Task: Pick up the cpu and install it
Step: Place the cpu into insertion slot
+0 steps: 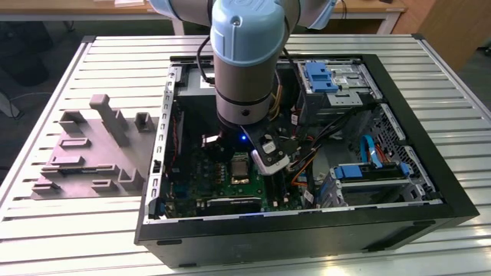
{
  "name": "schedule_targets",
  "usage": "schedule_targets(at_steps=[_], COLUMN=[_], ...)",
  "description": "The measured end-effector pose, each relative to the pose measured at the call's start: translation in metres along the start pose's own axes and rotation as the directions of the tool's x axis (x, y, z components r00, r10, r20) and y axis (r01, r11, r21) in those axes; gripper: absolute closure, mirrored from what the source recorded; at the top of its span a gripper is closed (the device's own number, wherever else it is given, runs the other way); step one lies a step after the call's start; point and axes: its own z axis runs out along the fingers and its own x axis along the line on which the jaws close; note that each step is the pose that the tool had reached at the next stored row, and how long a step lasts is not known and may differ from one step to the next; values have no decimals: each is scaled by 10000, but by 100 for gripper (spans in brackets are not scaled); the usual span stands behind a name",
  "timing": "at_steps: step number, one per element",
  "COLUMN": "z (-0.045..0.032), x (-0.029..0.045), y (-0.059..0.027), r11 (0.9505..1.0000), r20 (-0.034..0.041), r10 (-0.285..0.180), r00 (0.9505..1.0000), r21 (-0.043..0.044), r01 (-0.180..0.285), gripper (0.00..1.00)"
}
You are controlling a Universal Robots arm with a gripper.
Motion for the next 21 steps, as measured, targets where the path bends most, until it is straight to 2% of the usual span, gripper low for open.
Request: schedule_targets(at_steps=[21], z=[79], x=[-1], y=[-46], r11=[10000], r20=[-6], r10=[-22], r00=[10000], r21=[-1], r01=[22], gripper=[53])
